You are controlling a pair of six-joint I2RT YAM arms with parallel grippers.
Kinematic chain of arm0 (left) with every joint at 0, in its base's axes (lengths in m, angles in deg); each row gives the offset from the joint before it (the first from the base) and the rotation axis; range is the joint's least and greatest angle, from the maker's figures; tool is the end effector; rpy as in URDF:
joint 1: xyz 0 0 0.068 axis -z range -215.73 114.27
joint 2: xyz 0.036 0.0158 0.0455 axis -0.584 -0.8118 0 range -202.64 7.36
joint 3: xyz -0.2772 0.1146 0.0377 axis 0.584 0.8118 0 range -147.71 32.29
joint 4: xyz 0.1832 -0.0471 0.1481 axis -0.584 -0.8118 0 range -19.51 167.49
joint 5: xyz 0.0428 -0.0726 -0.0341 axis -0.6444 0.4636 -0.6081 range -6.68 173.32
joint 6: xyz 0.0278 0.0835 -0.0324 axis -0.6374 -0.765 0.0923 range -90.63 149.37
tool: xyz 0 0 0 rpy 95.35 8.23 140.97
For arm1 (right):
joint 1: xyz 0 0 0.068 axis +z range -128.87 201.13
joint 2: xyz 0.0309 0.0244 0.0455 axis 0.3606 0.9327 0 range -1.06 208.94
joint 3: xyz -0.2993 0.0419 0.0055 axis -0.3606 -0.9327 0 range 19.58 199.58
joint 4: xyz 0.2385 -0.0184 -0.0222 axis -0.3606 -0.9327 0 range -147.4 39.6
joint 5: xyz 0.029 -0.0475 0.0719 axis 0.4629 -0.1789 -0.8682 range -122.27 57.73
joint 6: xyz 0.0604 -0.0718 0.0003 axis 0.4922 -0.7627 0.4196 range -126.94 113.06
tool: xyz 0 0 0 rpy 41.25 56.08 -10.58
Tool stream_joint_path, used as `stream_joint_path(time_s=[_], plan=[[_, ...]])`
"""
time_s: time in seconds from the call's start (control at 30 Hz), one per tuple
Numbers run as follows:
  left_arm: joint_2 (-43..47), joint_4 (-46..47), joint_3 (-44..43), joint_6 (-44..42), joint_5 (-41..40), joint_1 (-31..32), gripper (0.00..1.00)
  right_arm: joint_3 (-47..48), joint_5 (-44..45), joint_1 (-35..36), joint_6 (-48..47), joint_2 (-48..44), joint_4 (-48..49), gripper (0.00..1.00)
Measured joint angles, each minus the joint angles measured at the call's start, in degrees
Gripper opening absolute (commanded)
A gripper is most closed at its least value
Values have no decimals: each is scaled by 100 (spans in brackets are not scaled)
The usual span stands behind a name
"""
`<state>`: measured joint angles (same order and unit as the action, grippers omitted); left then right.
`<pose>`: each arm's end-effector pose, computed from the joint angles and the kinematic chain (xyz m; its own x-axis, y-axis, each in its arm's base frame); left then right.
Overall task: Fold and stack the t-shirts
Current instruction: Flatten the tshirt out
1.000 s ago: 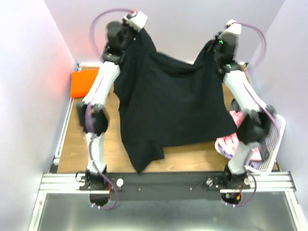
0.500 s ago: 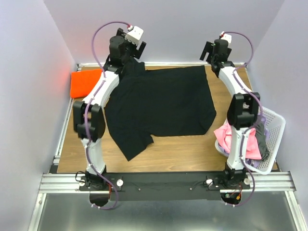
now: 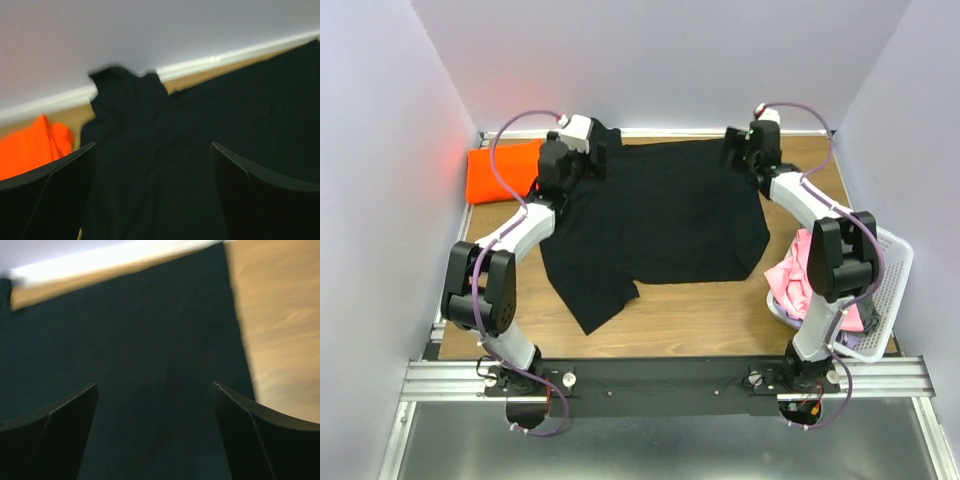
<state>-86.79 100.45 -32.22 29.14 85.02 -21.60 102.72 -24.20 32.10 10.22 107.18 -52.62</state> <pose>0.4082 -0.1055 0.3310 -0.1115 0.0323 -0.9932 0.2730 0.9620 0.0007 0.4726 0.0795 0.2806 -0.4501 0.2104 -0.8678 0.0701 0.9772 0.2006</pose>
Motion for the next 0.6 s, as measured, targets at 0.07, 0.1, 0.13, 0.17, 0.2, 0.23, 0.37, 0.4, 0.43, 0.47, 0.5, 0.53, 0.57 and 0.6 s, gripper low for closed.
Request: stream_joint_path(time_s=[0.07, 0.1, 0.13, 0.17, 0.2, 0.23, 0.37, 0.4, 0.43, 0.47, 0.5, 0.53, 0.57, 0.6], plan=[[72, 0, 417, 310, -122, 20, 98, -304, -136, 111, 59, -131, 7, 100], [125, -9, 614, 501, -168, 22, 98, -472, -223, 201, 98, -208, 17, 100], [155, -9, 723, 621, -199, 24, 98, -645, -341, 260, 142, -271, 55, 100], [216, 7, 876, 754, -229, 37, 98, -737, -380, 293, 177, -306, 55, 100], [256, 11, 975, 879, -256, 57, 98, -859, -463, 319, 236, -341, 105, 100], [321, 13, 1113, 1032, -264, 101, 97, -1003, -527, 348, 280, -380, 127, 100], [444, 59, 1399, 1305, -269, 260, 97, -1351, -695, 426, 433, -420, 197, 100], [470, 81, 1519, 1405, -293, 328, 97, -1440, -708, 457, 459, -428, 227, 100], [483, 92, 1582, 1486, -321, 363, 97, -1526, -715, 487, 501, -457, 240, 100], [494, 98, 1676, 1580, -343, 398, 97, -1611, -715, 529, 529, -485, 254, 100], [496, 90, 1735, 1661, -382, 420, 98, -1659, -715, 566, 538, -503, 254, 100], [496, 70, 1799, 1751, -439, 428, 98, -1714, -715, 612, 555, -511, 262, 100], [496, 44, 1838, 1816, -509, 442, 98, -1746, -715, 649, 577, -516, 264, 100], [501, 13, 1862, 1884, -601, 457, 98, -1773, -715, 673, 595, -516, 267, 100]])
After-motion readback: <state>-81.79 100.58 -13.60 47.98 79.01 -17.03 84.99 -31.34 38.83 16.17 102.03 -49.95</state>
